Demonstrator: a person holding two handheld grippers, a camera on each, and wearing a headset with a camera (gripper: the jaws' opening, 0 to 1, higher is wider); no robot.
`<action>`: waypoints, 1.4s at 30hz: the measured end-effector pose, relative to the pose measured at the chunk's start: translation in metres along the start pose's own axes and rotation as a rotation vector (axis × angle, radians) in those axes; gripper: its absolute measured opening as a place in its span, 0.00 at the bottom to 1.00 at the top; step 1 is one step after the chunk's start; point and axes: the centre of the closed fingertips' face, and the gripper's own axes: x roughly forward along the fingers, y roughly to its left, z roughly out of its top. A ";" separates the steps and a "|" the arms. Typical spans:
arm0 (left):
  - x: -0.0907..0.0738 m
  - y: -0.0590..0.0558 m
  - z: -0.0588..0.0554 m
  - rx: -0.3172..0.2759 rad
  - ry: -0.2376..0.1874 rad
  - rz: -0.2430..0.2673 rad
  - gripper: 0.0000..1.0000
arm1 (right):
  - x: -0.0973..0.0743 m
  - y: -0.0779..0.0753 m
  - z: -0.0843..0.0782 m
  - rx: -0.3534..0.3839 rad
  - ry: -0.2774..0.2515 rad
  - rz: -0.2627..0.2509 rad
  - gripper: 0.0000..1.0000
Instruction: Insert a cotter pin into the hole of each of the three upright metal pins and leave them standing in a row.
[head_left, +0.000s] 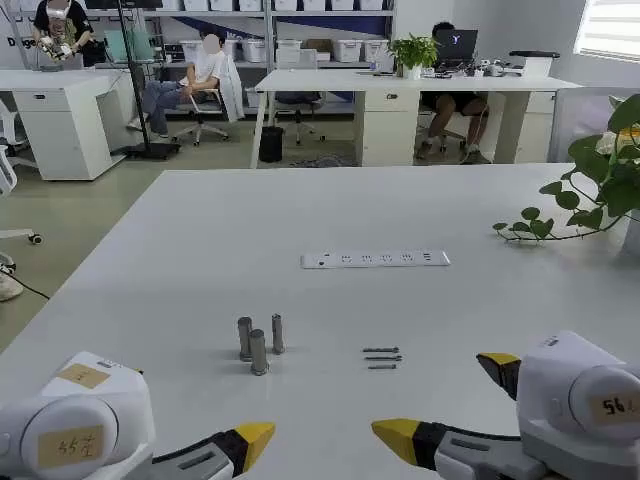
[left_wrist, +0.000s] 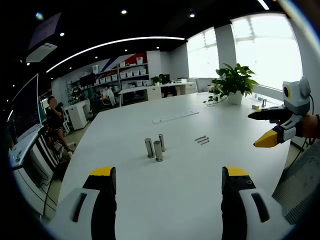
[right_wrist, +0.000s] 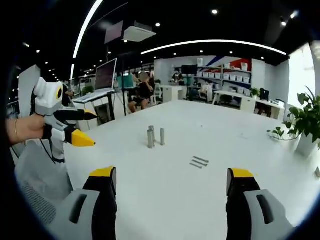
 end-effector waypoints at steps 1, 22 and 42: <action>0.000 0.000 0.000 0.001 0.001 0.000 0.87 | 0.000 0.000 0.000 -0.001 0.001 0.001 0.98; 0.002 0.000 0.002 0.004 -0.016 -0.001 0.93 | 0.001 -0.002 0.000 0.000 0.001 -0.001 0.98; 0.001 -0.003 0.002 -0.012 -0.024 -0.016 0.98 | 0.001 -0.001 -0.005 0.007 0.018 0.007 0.98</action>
